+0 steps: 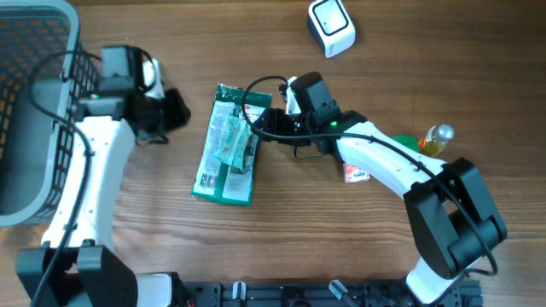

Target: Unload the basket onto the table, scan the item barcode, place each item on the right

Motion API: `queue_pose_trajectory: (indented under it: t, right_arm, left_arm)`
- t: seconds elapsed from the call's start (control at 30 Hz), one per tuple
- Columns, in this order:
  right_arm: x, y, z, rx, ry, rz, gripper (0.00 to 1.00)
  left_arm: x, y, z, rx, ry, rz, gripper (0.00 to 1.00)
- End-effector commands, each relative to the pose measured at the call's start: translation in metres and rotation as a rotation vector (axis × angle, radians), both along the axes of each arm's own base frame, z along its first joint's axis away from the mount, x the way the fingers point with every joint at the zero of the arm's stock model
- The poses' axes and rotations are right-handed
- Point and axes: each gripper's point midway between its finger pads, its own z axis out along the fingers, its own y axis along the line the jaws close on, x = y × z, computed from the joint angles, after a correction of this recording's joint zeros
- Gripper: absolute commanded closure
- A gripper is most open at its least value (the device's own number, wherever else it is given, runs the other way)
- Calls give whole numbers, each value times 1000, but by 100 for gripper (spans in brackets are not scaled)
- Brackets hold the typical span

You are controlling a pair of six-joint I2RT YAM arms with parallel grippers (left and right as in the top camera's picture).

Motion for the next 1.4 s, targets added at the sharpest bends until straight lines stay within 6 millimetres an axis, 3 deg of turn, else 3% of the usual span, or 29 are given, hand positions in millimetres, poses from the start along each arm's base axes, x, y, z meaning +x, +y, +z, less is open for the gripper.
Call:
queue_pose_trajectory:
  t: [0.0, 0.1, 0.27, 0.43, 0.6, 0.77, 0.87, 1.0, 1.13, 1.27, 1.37]
  right_arm:
    - [-4, 8, -3, 26, 13, 38, 35]
    - [-10, 18, -2, 85, 36, 88, 35]
    - [-10, 24, -27, 99, 86, 91, 36]
    - [-12, 37, -33, 170, 91, 147, 46]
    - [-7, 36, -38, 168, 98, 116, 47]
    - [-2, 40, -48, 182, 99, 104, 50]
    - [-1, 42, -62, 185, 120, 90, 51]
    - [-1, 42, -72, 182, 127, 93, 53]
    - [1, 44, -68, 197, 113, 100, 55]
    - [1, 44, -68, 196, 111, 100, 62]
    - [1, 43, -70, 186, 113, 92, 77]
  left_arm:
    - [-19, -31, -34, -20, 49, -98, 77]
    - [-20, -55, -52, -20, 20, -167, 76]
    - [-17, -77, -74, -8, 24, -232, 66]
    - [-15, -63, -106, 86, 94, -205, 67]
    - [-15, -59, -120, 114, 122, -198, 67]
    - [-13, -55, -127, 136, 132, -192, 68]
    - [-14, -55, -129, 136, 135, -192, 76]
    - [-15, -55, -131, 137, 142, -192, 78]
    - [-17, -55, -136, 139, 159, -193, 78]
    - [-20, -54, -149, 142, 195, -195, 78]
    - [-23, -53, -158, 145, 222, -197, 76]
